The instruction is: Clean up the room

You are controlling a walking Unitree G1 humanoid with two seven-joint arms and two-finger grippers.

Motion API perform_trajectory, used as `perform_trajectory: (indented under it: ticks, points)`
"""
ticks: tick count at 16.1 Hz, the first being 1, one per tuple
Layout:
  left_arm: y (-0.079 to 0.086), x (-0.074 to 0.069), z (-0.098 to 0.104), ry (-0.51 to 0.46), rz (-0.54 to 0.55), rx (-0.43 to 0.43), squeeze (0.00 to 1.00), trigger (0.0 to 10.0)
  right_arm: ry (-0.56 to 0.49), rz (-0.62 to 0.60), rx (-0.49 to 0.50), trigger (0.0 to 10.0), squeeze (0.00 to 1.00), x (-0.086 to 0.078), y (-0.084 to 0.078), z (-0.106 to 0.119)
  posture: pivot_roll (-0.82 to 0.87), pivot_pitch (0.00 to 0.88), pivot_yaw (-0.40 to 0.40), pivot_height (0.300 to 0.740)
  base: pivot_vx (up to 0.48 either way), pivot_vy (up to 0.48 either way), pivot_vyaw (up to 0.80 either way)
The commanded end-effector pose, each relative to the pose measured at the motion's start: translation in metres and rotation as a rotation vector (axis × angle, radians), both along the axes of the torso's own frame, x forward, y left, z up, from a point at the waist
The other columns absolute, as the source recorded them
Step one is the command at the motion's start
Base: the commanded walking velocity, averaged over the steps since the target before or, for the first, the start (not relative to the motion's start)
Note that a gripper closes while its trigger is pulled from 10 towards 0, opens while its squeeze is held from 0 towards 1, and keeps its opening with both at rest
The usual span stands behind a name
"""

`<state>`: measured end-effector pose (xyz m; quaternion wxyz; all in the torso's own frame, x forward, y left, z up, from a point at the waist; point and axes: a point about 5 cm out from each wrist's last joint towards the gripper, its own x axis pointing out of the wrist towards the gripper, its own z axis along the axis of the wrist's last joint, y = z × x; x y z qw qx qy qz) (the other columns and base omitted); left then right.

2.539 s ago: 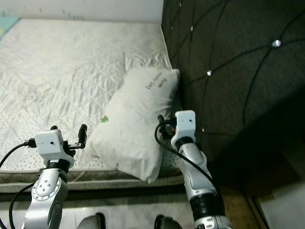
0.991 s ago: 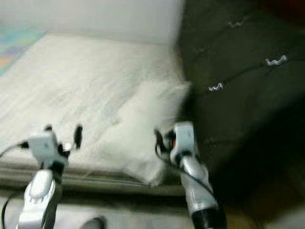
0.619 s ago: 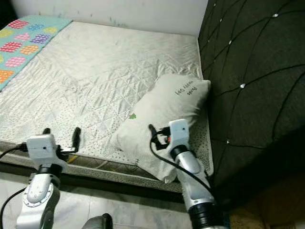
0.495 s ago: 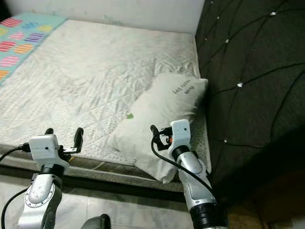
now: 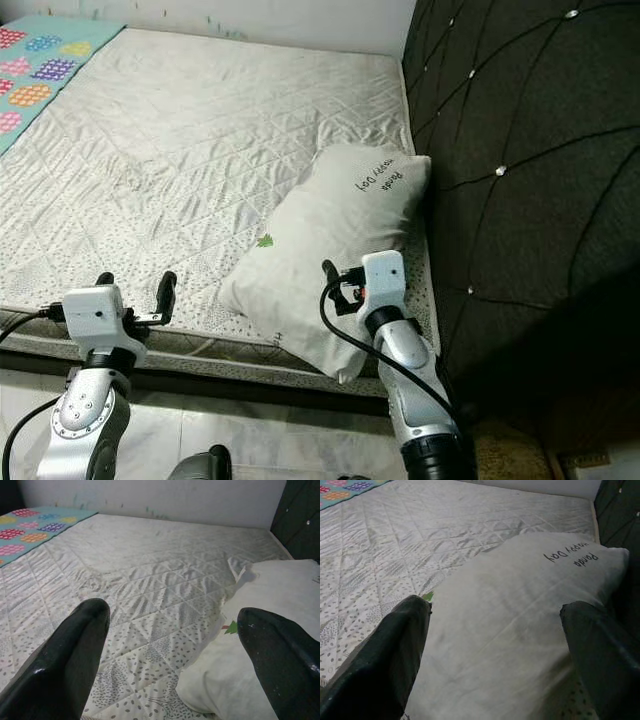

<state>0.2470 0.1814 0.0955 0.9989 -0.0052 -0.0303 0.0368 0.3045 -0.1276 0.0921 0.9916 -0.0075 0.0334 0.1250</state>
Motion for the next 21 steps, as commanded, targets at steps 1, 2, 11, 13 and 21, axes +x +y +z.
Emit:
perform_trajectory:
  ticks: [1, 2, 11, 13, 21]
  points:
    - [-0.0012, -0.0025, -0.0008, 0.012, -0.017, -0.004, 0.00, 10.0, -0.007, -0.014, 0.014, 10.0, 0.00, -0.0020, -0.0026, 0.0032, 0.12, 0.188, -0.040, 0.740, 0.000, 0.000, 0.00]
    - [-0.0021, -0.0024, -0.0003, 0.012, -0.023, -0.005, 0.00, 10.0, 0.014, -0.023, 0.024, 10.0, 0.00, -0.0031, -0.0041, 0.0003, 0.12, 0.195, -0.040, 0.740, 0.000, 0.000, 0.00]
    - [-0.0027, -0.0042, 0.0004, 0.020, -0.025, -0.015, 0.00, 10.0, 0.024, -0.038, 0.010, 10.0, 0.00, -0.0027, -0.0059, 0.0003, 0.12, 0.221, -0.046, 0.740, 0.000, 0.000, -0.32]
    - [-0.0037, -0.0035, 0.0004, 0.021, -0.029, -0.018, 0.00, 10.0, 0.022, -0.044, 0.006, 10.0, 0.00, -0.0025, -0.0071, 0.0006, 0.11, 0.220, -0.047, 0.740, 0.000, 0.000, 0.00]
    - [-0.0063, -0.0026, 0.0008, 0.016, -0.045, -0.029, 0.00, 10.0, 0.016, -0.040, -0.008, 10.0, 0.00, -0.0009, -0.0077, 0.0022, 0.11, 0.220, -0.053, 0.740, 0.116, 0.000, 0.00]
